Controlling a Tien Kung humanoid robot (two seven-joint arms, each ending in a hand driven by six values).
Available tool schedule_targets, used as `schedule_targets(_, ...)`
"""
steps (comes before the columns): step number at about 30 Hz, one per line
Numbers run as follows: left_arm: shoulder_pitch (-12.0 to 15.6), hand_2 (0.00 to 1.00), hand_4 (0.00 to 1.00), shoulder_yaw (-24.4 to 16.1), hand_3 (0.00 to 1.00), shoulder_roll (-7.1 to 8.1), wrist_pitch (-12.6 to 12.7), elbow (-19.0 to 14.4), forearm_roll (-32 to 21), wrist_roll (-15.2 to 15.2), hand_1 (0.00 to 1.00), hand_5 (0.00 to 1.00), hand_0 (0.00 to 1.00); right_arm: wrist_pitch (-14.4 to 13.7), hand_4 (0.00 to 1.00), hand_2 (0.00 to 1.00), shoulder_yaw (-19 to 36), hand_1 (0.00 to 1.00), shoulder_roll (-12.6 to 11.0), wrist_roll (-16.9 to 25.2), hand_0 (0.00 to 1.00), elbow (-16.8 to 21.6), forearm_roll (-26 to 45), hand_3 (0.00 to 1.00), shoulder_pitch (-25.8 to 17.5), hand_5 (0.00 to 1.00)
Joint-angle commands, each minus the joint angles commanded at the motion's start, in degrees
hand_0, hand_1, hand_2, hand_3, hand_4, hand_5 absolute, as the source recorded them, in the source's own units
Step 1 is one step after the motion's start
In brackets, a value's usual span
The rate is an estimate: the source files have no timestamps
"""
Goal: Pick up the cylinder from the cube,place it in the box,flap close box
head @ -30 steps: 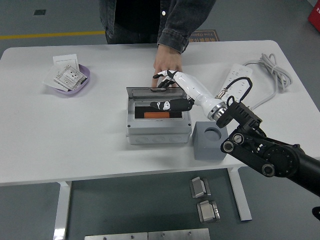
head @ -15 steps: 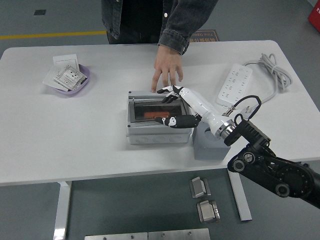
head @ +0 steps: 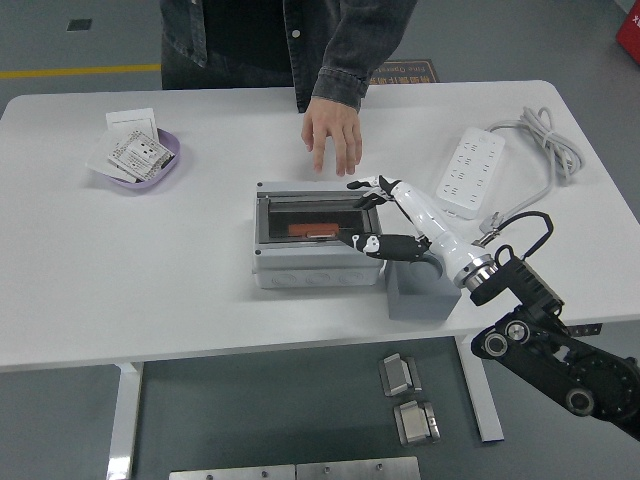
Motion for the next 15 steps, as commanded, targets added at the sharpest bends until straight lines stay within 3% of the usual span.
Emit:
schedule_targets(8, 0.61, 0.559, 0.697, -0.24, 0.668, 0.33, -0.02, 0.00, 0.11, 0.20, 0.652, 0.331, 0.643, 0.23, 0.896, 0.649, 13.28, 0.602, 2.18, 0.77, 0.692, 2.85, -4.43, 0.760, -8.71, 0.406)
schedule_targets(15, 1.24, 0.560, 0.696, -0.14, 0.667, 0.02, 0.00, 0.00, -0.24, 0.25, 0.652, 0.331, 0.643, 0.08, 0.898, 0.649, 23.42, 0.596, 5.50, 3.15, 0.697, 4.45, -3.32, 0.760, -13.55, 0.410)
